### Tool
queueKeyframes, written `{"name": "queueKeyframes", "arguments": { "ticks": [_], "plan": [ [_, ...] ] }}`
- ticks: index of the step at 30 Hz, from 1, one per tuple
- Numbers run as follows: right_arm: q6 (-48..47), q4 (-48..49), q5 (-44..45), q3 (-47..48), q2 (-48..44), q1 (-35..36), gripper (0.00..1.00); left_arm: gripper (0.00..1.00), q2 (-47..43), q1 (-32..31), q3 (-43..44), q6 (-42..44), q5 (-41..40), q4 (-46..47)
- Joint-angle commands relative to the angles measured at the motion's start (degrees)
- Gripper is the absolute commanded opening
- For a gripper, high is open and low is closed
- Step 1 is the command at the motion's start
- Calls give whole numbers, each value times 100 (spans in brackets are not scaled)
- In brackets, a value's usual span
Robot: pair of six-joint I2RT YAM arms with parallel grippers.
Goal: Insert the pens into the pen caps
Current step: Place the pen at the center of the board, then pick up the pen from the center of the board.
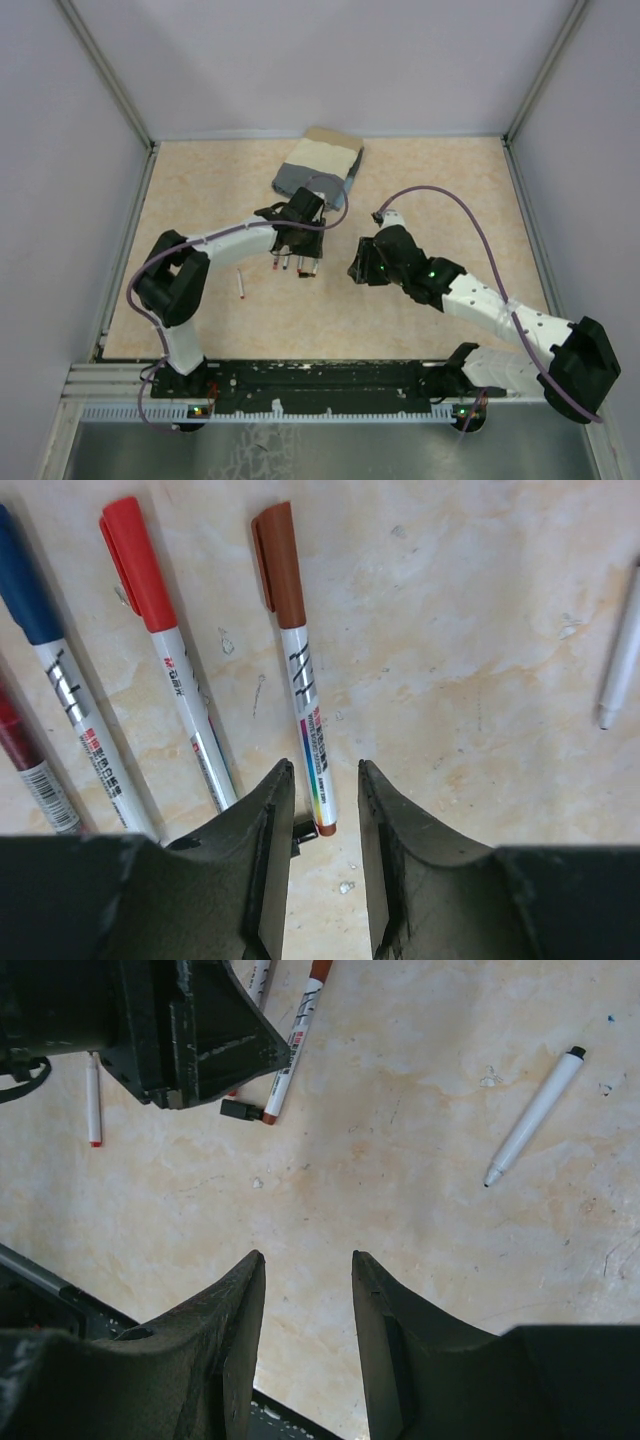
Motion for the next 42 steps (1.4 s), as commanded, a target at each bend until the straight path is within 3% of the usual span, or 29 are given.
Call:
{"name": "queueKeyframes", "arguments": {
  "ticks": [1,16,24,30,35,42],
  "plan": [
    [-57,162,-45,139,32,-39,40,38,-607,30,-66,283,24,308],
    [-303,105,-36,280,266,-39,40,39,-1826,259,-990,523,-390,363],
    [-339,75,-73,271,298,-39,40,40,-2150,868,-1297,363,-661,69],
    [-357,87,-119,259,312,-39,40,45,-2563,1375,-1721,-326,-1188,-631],
    [-347,188,-233,204,346,-39,40,47,-2943,1971,-2348,-619,-941,-702],
    [-369,237,-319,224,452,-39,40,53,-2585,2060,-2363,-703,-846,-1065]
  ]
}}
